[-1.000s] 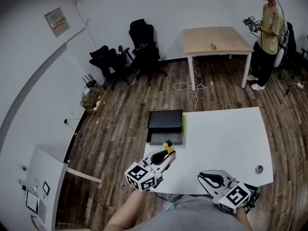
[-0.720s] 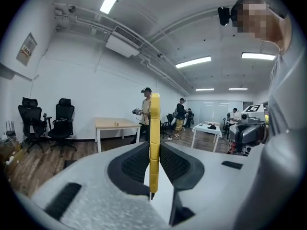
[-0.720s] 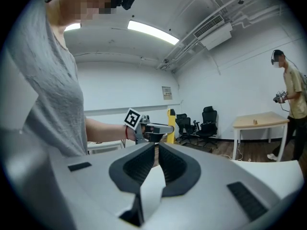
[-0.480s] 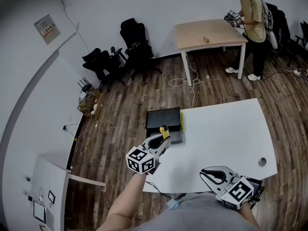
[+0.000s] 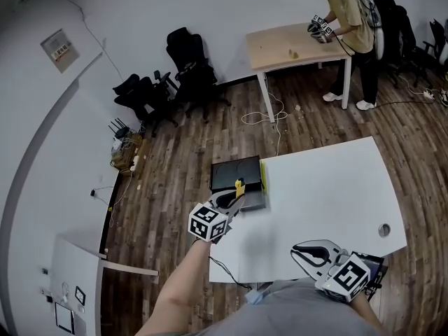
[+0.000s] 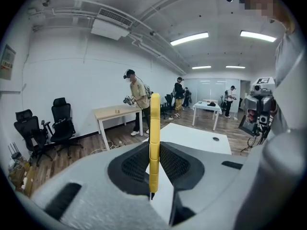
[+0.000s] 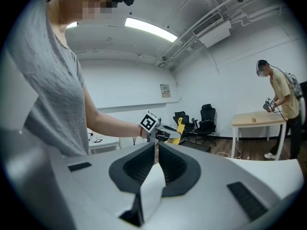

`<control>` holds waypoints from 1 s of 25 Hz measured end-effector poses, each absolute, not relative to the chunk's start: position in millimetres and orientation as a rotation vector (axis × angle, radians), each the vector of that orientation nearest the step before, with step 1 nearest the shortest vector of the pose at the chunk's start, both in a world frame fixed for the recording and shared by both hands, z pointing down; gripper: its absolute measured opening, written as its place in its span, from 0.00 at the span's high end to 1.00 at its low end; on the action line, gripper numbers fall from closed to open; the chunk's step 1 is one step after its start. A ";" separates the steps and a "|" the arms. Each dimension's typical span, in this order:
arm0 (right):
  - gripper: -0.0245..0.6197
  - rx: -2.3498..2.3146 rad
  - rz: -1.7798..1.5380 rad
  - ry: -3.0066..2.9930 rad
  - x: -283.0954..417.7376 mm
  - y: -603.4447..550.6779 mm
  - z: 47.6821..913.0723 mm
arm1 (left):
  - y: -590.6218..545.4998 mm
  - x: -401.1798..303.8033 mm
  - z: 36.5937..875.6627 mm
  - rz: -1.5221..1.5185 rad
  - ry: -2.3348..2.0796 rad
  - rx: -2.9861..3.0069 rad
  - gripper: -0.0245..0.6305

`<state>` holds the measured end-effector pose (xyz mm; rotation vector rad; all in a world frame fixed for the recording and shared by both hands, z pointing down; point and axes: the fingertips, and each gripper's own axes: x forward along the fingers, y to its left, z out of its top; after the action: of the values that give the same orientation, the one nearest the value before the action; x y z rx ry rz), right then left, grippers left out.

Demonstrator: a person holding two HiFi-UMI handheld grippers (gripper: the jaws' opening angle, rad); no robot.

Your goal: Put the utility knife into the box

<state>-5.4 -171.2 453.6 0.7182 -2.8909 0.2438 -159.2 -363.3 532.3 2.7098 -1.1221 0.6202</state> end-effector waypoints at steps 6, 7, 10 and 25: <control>0.90 0.753 0.258 -2.862 -9.1 -176.5 458.0 | -380.0 -167.2 560.2 0.723 -0.965 2.721 0.85; 0.90 0.756 0.262 -2.858 -10.4 -176.1 459.0 | -380.7 -168.9 565.6 0.736 -0.933 2.718 0.85; 0.90 0.763 0.289 -2.831 -11.3 -175.5 466.6 | -383.4 -172.5 581.4 0.782 -0.849 2.714 0.85; 0.90 0.747 0.392 -2.775 -32.3 -187.1 482.8 | -417.8 -184.9 655.2 1.202 -0.635 2.664 0.85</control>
<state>-32.3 -187.1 482.8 0.7471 -2.7751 0.3925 -184.9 -417.8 655.2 2.6641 -0.6353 1.2018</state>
